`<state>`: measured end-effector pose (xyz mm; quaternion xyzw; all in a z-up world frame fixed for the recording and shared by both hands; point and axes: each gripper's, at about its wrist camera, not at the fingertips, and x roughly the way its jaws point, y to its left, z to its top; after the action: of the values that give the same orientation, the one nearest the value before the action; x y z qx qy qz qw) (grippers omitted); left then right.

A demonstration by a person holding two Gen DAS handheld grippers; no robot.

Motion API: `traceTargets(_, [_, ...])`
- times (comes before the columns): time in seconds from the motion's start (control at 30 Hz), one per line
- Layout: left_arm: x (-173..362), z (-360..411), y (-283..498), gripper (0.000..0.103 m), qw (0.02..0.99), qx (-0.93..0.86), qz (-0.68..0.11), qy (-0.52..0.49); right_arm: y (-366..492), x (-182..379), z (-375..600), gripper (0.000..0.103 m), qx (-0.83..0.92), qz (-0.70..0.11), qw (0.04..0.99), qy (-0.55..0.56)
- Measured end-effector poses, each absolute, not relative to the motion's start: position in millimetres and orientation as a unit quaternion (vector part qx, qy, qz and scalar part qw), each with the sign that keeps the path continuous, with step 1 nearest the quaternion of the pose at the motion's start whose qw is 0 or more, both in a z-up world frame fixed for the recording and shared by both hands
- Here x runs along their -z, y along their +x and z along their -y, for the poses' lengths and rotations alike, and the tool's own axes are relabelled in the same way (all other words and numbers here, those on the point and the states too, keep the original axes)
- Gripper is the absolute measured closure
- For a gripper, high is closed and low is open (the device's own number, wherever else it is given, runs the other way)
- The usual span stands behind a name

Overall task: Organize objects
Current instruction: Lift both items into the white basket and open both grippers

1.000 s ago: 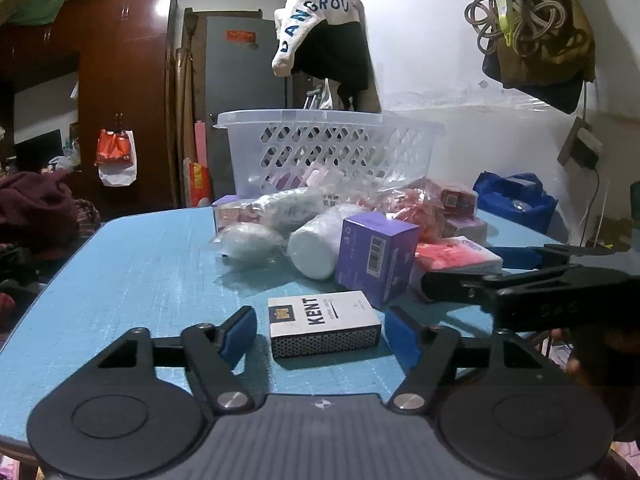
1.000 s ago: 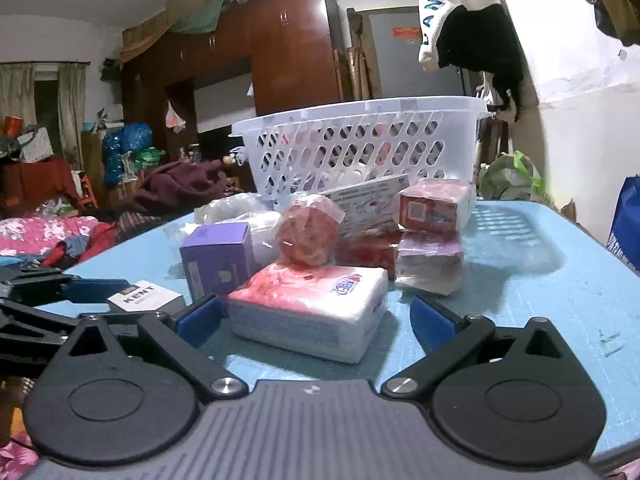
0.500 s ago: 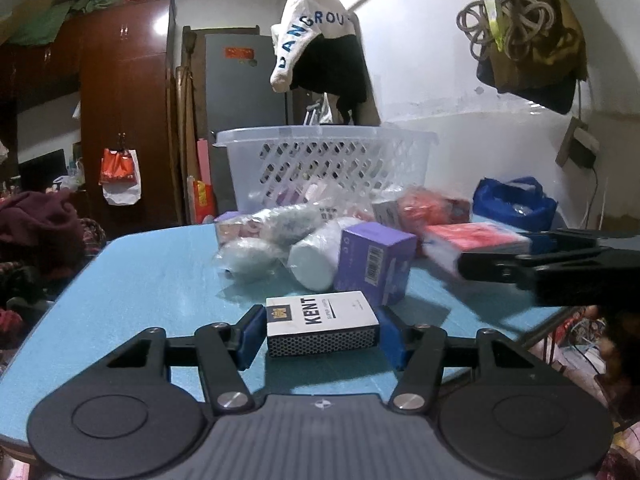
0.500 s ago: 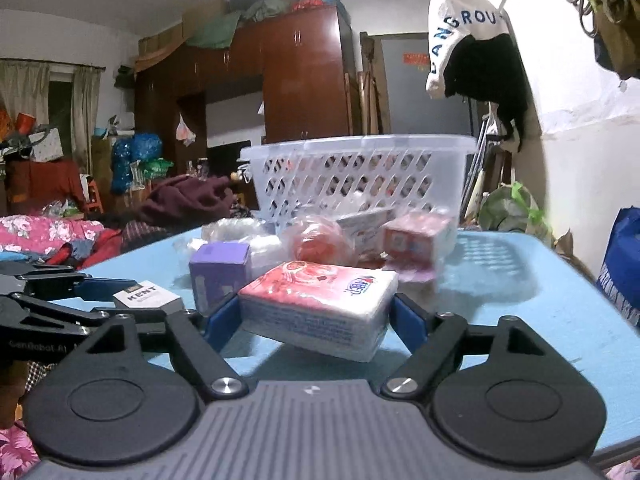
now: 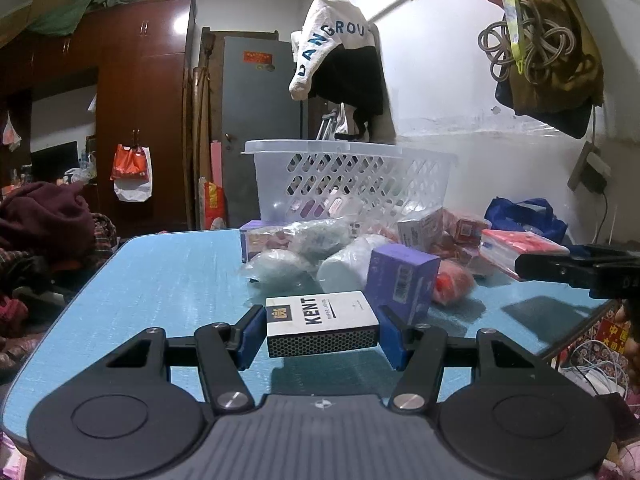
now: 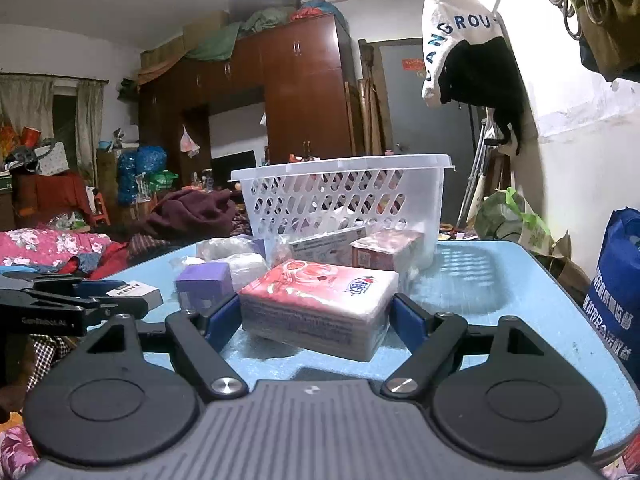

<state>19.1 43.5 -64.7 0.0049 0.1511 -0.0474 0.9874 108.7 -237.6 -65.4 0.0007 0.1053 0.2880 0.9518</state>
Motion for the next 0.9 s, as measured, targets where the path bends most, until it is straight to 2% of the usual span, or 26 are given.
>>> traceTargets(0.57, [47,-58,27,0.040,0.989,0.059,-0.134,-0.014,113,58,248,0.021,-0.288,-0.084,0.954,0.021])
traceTargets(0.73, [1,-62,54,0.040,0.993,0.073,-0.097,-0.007,133,22,248,0.021,-0.313,-0.052,0.947,0.044])
traceTargets(0.83, [-35,-62,93,0.040,0.992,0.090,-0.085,-0.021,169,-13,238,0.021,-0.337,-0.030,0.939,0.060])
traceTargets(0.9, [-56,-59,129,0.040,0.992,0.089,-0.084,-0.034,196,-28,224,0.021,-0.316,-0.021,0.948,0.031])
